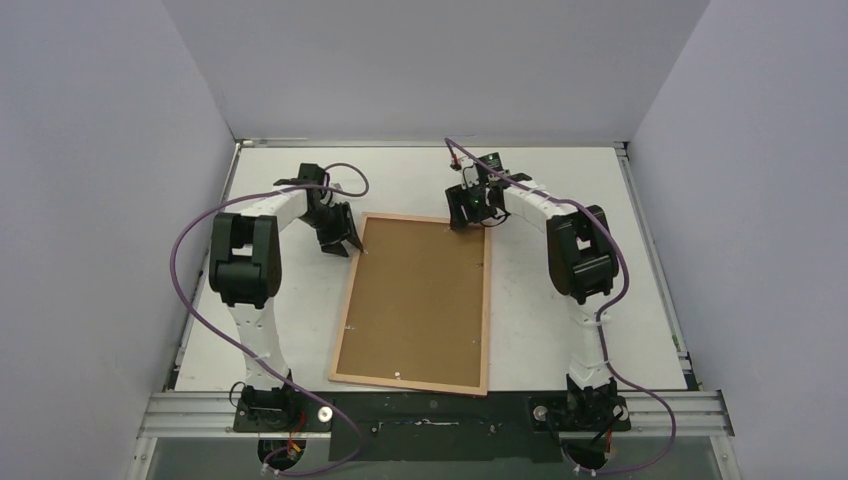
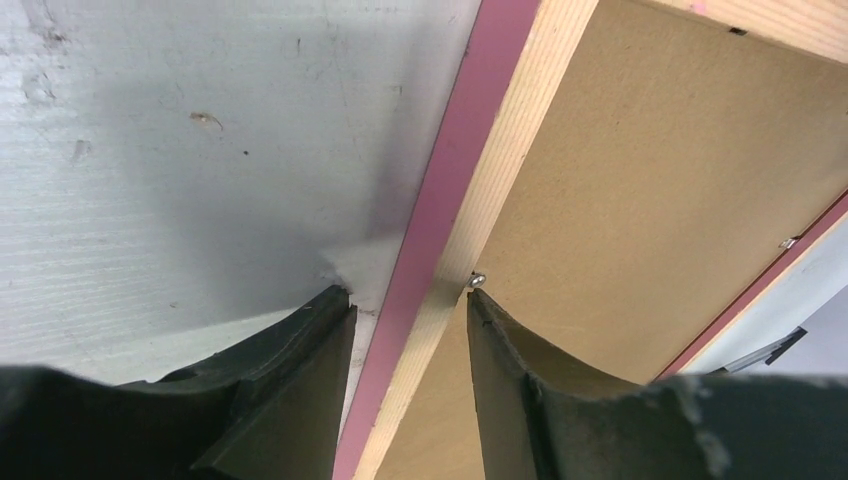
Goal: Put the photo into the frame
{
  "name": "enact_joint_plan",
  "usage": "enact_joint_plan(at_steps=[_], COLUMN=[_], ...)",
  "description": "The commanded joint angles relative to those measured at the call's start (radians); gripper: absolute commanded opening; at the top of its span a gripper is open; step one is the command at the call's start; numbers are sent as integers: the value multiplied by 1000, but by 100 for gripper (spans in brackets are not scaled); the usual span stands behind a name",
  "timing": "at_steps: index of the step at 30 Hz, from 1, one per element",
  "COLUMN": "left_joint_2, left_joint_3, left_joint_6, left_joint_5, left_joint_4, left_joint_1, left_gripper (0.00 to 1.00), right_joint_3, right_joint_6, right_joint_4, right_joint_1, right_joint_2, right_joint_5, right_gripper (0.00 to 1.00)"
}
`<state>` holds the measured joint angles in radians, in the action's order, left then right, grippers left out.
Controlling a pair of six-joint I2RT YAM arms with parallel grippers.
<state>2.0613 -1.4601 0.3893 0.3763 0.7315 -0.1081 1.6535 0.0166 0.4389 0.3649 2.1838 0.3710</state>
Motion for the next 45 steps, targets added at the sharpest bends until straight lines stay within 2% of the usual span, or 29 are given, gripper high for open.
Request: enact_joint_plan(at_steps=[1, 9, 16, 24, 26, 32, 37, 45], left_joint_2=[21, 51, 115, 167, 170, 175, 184, 192], left_joint_3=[-63, -134, -201, -224, -223, -222, -229, -236], left_joint_6=[-14, -16, -16, -16, -19, -29, -32, -37], left_joint_5=[-5, 30, 66, 84, 85, 93, 99, 99], left_joint_4=[-5, -32, -39, -29, -25, -17, -11, 1], left_joint_1=[10, 10, 4, -8, -12, -18, -27, -41], left_gripper=[45, 52, 52, 46, 45, 41, 40, 39], right_joint_3=[-7, -37, -58, -55, -54, -91, -113, -132], right_joint_6=[7, 106, 133, 111, 92, 54, 23, -13], right_joint_4=[-32, 9, 29, 11, -8, -94, -159, -219], right_joint_1=[-10, -12, -5, 18, 28, 36, 44, 62], right_joint_2=[-60, -74, -68, -35, -19, -11, -12, 0], right_joint_5=[-4, 38, 42, -23, -79, -121, -124, -106], right_gripper=[61, 63, 66, 68, 67, 61, 59, 61])
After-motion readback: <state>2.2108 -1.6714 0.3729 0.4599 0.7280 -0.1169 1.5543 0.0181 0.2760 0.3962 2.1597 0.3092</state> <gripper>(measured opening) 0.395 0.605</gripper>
